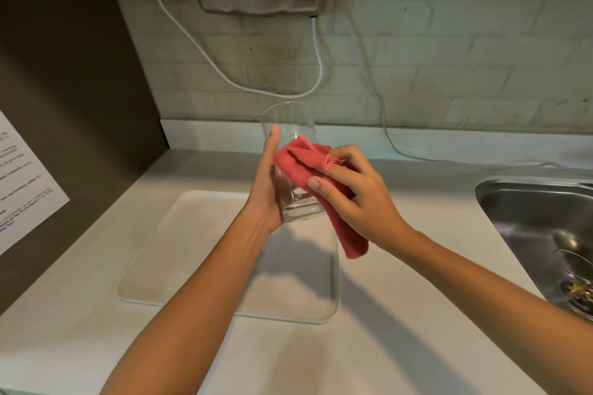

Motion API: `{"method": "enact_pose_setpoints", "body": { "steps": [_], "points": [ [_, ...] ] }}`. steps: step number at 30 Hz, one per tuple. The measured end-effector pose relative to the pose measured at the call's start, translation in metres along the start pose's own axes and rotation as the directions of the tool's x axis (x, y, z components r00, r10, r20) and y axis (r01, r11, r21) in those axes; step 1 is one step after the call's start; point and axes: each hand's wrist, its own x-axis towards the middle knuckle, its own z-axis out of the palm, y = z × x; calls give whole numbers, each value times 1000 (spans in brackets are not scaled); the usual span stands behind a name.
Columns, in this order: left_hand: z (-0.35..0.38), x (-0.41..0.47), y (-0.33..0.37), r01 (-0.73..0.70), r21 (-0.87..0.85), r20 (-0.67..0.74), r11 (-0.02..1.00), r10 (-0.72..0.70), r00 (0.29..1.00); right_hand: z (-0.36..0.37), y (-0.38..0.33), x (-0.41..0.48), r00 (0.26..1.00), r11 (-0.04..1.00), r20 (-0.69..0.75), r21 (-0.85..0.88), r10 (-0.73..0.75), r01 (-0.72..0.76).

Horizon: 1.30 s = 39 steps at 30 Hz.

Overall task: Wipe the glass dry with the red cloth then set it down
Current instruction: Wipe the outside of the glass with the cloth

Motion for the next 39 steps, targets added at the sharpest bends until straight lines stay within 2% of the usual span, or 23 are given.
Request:
{"method": "enact_pose_setpoints", "body": {
  "steps": [4, 7, 9, 12, 15, 19, 21, 24, 26, 27, 29, 31, 33, 35, 37, 38, 39],
  "points": [
    [8, 3, 2, -15, 46, -127, 999, 20, 992, -1, -3, 1, 999, 999, -16, 19, 36, -35],
    [9, 1, 1, -7, 68, -158, 998, 18, 987, -1, -3, 1, 1000, 1000, 5, -18, 6, -6],
    [6, 2, -1, -5, 82, -135, 997, 17, 991, -2, -4, 3, 1000, 1000, 5, -30, -6, 6],
    [4, 0, -2, 5, -5, -85, 1000, -5, 996, -7, -6, 11, 1000, 999, 9, -33, -27, 28],
    [7, -2, -3, -4, -62, -71, 998, -1, 998, -15, -3, 26, 995, 989, 42, -117, -87, 92],
    [9, -4, -7, 6, -100, -67, 995, -12, 998, -25, 2, 58, 1000, 990, -26, -142, -12, 8],
    [10, -5, -5, -6, -143, -46, 990, -1, 999, -23, 0, 61, 999, 988, -29, -152, -17, 13],
    [5, -1, 0, -7, -234, 36, 972, 16, 999, -16, -4, 36, 970, 953, 141, -201, -200, 225],
    [-1, -2, 1, 31, -191, 95, 981, -13, 995, -14, -4, 18, 905, 905, 290, -198, -312, 375],
    [-3, -3, 0, 42, -164, 91, 986, -27, 995, -15, -3, 16, 886, 896, 330, -191, -326, 401],
    [-3, -6, -4, 16, -127, 40, 992, -11, 999, -19, -1, 29, 915, 919, 284, -190, -285, 345],
    [1, -8, -8, -5, -97, -20, 995, 3, 1000, -22, 1, 49, 973, 949, 111, -221, -203, 224],
    [3, -7, -9, -20, -124, -29, 992, 17, 999, -21, 1, 54, 984, 959, 51, -223, -168, 175],
    [1, -6, -7, -17, -197, 47, 980, 27, 999, -17, -3, 37, 957, 937, 166, -219, -239, 272],
    [-4, -7, -4, 28, -223, 121, 974, -1, 993, -13, -6, 14, 885, 895, 328, -187, -331, 404],
    [-6, -7, -5, 36, -203, 113, 978, -13, 994, -14, -4, 10, 867, 890, 367, -176, -337, 420],
    [-8, -6, -7, 26, -199, 88, 980, -8, 996, -16, -3, 13, 879, 901, 357, -176, -316, 396]
  ]
}}
